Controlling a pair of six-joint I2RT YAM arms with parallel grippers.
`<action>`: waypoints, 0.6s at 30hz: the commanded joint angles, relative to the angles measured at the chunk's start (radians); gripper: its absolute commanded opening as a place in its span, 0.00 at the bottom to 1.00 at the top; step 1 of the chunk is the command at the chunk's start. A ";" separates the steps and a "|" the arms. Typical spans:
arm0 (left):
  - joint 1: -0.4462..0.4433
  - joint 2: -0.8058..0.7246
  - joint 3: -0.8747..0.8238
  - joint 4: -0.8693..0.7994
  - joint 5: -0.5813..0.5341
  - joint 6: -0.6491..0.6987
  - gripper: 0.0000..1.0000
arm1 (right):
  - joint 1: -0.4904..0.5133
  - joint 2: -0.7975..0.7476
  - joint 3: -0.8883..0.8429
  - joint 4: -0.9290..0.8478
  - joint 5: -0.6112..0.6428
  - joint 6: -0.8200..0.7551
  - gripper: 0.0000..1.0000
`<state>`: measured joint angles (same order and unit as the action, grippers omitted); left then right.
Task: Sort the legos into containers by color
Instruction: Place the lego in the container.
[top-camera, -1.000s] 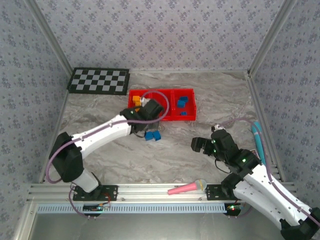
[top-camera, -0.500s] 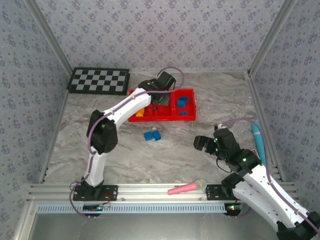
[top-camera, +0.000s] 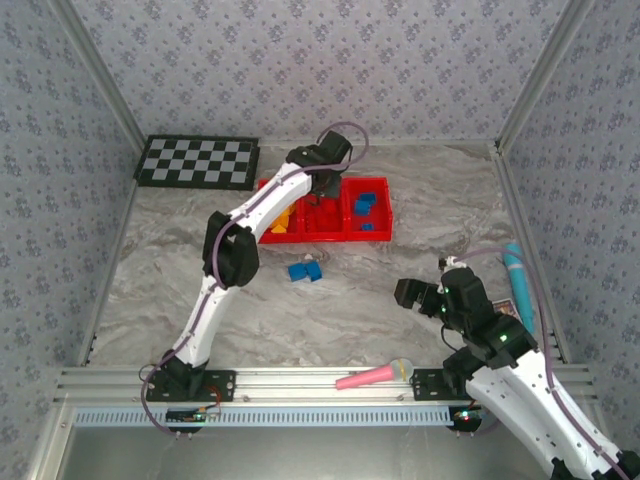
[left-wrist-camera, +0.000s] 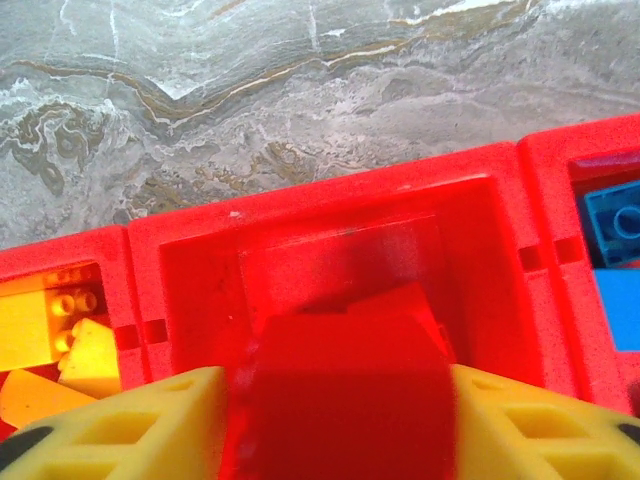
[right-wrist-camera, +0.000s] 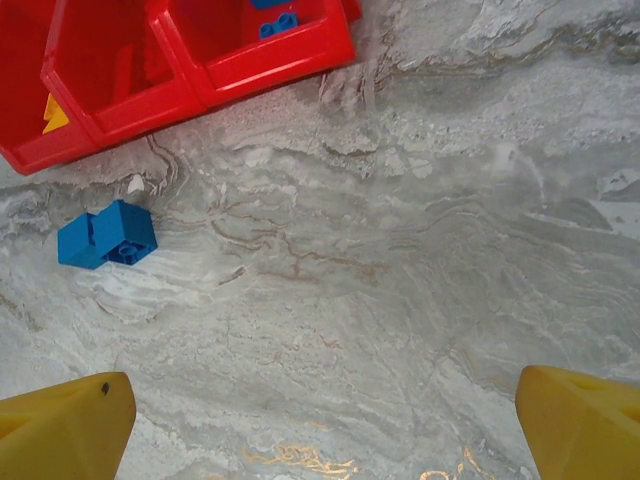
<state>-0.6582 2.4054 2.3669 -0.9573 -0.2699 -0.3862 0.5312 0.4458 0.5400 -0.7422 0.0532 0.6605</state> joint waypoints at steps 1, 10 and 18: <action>-0.004 -0.016 0.024 -0.026 0.024 0.044 0.70 | -0.005 -0.006 -0.002 -0.018 -0.036 -0.023 1.00; -0.009 -0.275 -0.249 0.126 0.116 0.113 0.89 | -0.006 -0.012 0.030 -0.040 -0.030 -0.010 1.00; -0.027 -0.679 -0.737 0.270 0.082 0.057 0.93 | -0.005 -0.013 0.053 -0.034 -0.039 0.042 1.00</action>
<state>-0.6697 1.8408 1.7359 -0.7559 -0.1761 -0.3050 0.5312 0.4446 0.5602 -0.7605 0.0273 0.6704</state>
